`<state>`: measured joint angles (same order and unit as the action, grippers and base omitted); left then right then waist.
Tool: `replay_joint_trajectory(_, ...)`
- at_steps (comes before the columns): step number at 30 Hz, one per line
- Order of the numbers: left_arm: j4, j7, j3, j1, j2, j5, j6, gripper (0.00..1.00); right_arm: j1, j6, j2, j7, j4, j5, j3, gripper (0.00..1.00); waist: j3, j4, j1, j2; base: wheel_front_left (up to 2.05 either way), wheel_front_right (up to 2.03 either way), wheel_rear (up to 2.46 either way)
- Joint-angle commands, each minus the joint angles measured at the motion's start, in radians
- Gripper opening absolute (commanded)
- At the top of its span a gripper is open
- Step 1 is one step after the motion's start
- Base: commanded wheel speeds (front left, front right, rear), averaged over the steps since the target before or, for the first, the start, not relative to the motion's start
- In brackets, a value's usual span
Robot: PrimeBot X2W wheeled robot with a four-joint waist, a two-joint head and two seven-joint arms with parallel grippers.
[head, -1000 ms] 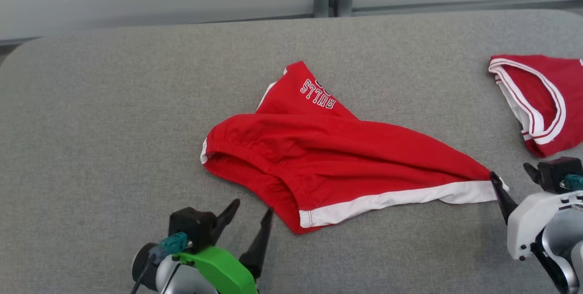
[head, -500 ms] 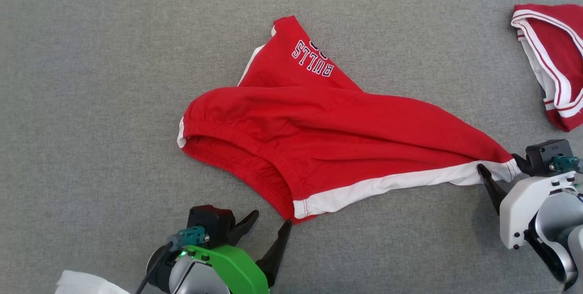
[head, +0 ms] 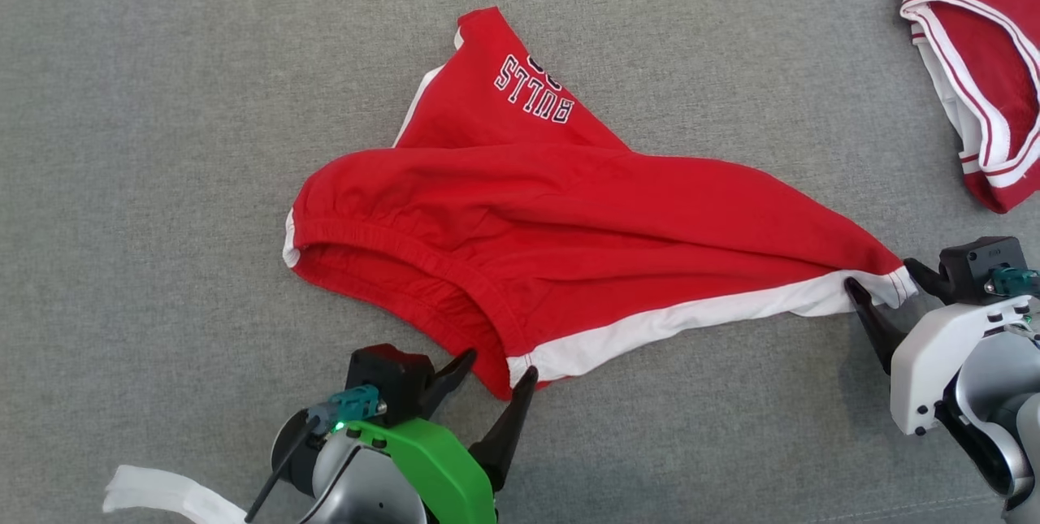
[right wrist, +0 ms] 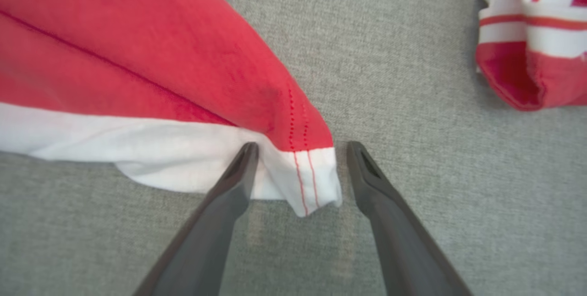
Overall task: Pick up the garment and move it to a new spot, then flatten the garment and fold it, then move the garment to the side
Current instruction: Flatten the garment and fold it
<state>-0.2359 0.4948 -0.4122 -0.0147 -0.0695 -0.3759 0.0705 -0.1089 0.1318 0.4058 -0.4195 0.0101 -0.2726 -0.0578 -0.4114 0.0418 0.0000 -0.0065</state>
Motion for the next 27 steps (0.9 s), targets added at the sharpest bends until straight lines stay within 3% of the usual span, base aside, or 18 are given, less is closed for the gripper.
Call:
replay_joint_trajectory(1,-0.019,0.007,0.0,-0.001,-0.009,0.004,0.003,1.0,0.01,-0.002,0.0,-0.005,0.015,0.001,-0.001,1.0,-0.008,0.009,0.0,0.0065,0.0,0.0,0.0)
replay_joint_trajectory(6,-0.059,0.041,-0.004,-0.009,-0.027,-0.014,0.003,1.0,0.009,-0.002,-0.008,-0.001,0.016,0.002,0.002,1.0,-0.02,0.02,0.0,0.0065,0.0,0.0,0.0)
replay_joint_trajectory(15,0.001,0.047,0.002,0.006,-0.032,-0.027,-0.002,1.0,0.017,-0.002,-0.022,-0.035,0.028,-0.02,-0.031,1.0,-0.041,0.034,0.0,0.0065,0.0,0.0,0.0)
replay_joint_trajectory(16,0.008,0.043,0.005,0.007,-0.031,-0.031,-0.004,0.78,0.02,-0.002,-0.02,-0.041,0.028,-0.027,-0.037,1.0,-0.042,0.035,0.0,0.0065,0.0,0.0,0.0)
replay_joint_trajectory(17,0.015,0.037,0.006,0.012,-0.029,-0.032,-0.006,0.47,0.022,-0.002,-0.016,-0.046,0.027,-0.033,-0.043,1.0,-0.043,0.034,0.0,0.0065,0.0,0.0,0.0)
replay_joint_trajectory(18,0.022,0.036,0.007,0.016,-0.027,-0.035,-0.005,0.34,0.023,-0.001,-0.013,-0.046,0.025,-0.039,-0.047,1.0,-0.043,0.033,0.0,0.0065,0.0,0.0,0.0)
replay_joint_trajectory(19,0.03,0.031,0.006,0.019,-0.025,-0.04,-0.003,0.09,0.022,-0.001,-0.012,-0.044,0.019,-0.051,-0.055,0.56,-0.042,0.032,0.0,0.0065,0.0,0.0,0.0)
replay_joint_trajectory(20,0.037,0.026,0.007,0.022,-0.023,-0.041,-0.002,0.0,0.02,0.001,-0.01,-0.042,0.012,-0.065,-0.063,0.03,-0.041,0.03,0.0,0.0065,0.0,0.0,0.0)
replay_joint_trajectory(23,0.028,0.022,0.004,0.025,-0.024,-0.074,0.012,0.0,0.018,0.0,0.005,-0.056,-0.032,-0.166,-0.07,0.0,-0.028,0.022,0.0,0.0065,0.0,0.0,0.0)
replay_joint_trajectory(25,-0.048,0.051,0.009,0.017,-0.033,-0.134,0.026,0.0,0.005,0.0,-0.03,-0.073,-0.148,-0.365,-0.028,0.0,-0.012,0.012,0.0,0.0065,0.0,0.0,0.0)
replay_joint_trajectory(27,-0.141,0.079,0.035,0.016,-0.045,-0.189,0.026,0.0,-0.006,-0.002,-0.015,-0.098,-0.238,-0.488,0.043,0.0,-0.003,0.005,0.0,0.0065,0.0,0.0,0.0)
